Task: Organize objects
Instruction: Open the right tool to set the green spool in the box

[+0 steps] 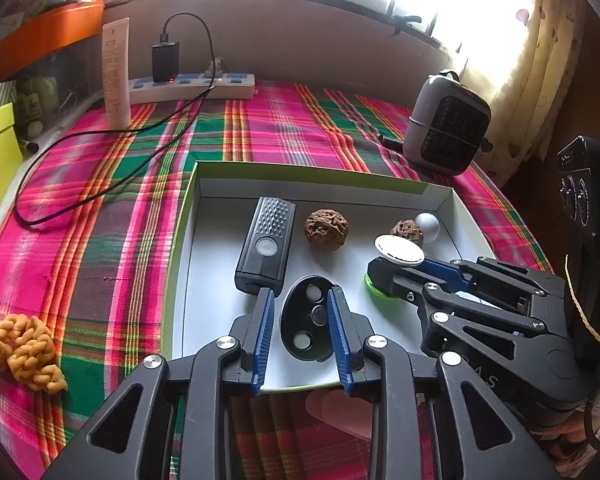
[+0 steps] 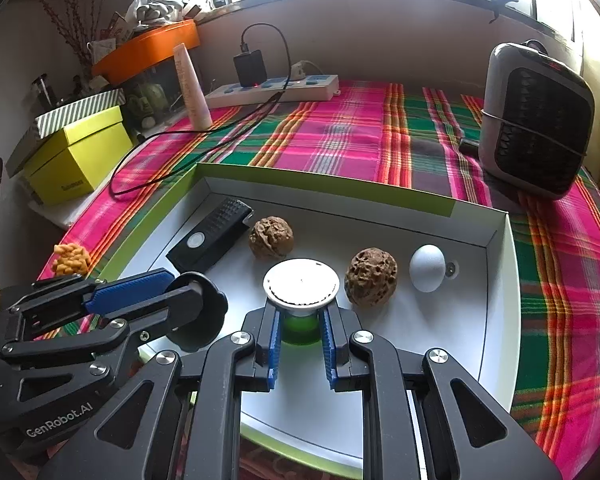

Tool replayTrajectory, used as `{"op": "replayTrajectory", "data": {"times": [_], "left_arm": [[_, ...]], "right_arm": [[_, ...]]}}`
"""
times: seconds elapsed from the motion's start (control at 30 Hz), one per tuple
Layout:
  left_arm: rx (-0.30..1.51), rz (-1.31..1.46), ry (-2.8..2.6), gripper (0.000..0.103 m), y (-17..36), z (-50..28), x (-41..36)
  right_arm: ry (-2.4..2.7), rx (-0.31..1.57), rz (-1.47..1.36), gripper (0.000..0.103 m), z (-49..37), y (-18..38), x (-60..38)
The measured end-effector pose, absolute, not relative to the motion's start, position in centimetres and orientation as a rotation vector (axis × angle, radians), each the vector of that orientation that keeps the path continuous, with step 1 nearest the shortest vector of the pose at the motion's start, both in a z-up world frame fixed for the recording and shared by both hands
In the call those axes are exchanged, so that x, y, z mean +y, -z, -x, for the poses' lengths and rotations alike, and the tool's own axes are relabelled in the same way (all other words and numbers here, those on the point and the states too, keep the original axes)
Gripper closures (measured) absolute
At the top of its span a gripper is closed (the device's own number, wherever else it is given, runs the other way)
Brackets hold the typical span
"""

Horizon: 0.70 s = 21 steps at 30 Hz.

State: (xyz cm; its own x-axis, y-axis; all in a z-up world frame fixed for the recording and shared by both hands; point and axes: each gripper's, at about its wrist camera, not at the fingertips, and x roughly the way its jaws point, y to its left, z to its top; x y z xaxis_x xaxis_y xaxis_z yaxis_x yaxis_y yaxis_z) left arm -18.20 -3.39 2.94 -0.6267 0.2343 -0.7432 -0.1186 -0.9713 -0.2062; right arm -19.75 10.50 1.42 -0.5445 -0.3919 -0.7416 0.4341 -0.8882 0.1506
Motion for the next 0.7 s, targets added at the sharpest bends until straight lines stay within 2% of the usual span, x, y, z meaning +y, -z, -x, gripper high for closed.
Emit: {"op": "replayTrajectory", "data": {"times": [0.1, 0.23, 0.5, 0.63, 0.7], "left_arm": [[-0.214, 1.244, -2.661, 0.074, -3.1, 18.0, -3.6], [-0.222, 1.237, -2.662, 0.073, -3.1, 17.6, -3.8], [-0.252, 1.225, -2.662, 0.070, -3.5, 16.9, -4.1], [-0.268, 1.205, -2.665, 0.067, -3.8, 16.5, -4.3], [-0.270, 1.199, -2.665, 0.066, -4.0, 16.3, -4.4]], "right_arm": [[2.409, 0.065, -1.141, 0.084, 19.6, -1.4, 10.6], [2.412, 0.056, -1.144, 0.073, 19.5, -1.4, 10.6], [2.420, 0.052, -1.135, 0.072, 18.8, -1.6, 10.7], [2.427, 0.036, -1.120, 0.062, 18.3, -2.0, 11.0], [2.430, 0.038, -1.114, 0.061, 18.1, -2.1, 11.1]]}}
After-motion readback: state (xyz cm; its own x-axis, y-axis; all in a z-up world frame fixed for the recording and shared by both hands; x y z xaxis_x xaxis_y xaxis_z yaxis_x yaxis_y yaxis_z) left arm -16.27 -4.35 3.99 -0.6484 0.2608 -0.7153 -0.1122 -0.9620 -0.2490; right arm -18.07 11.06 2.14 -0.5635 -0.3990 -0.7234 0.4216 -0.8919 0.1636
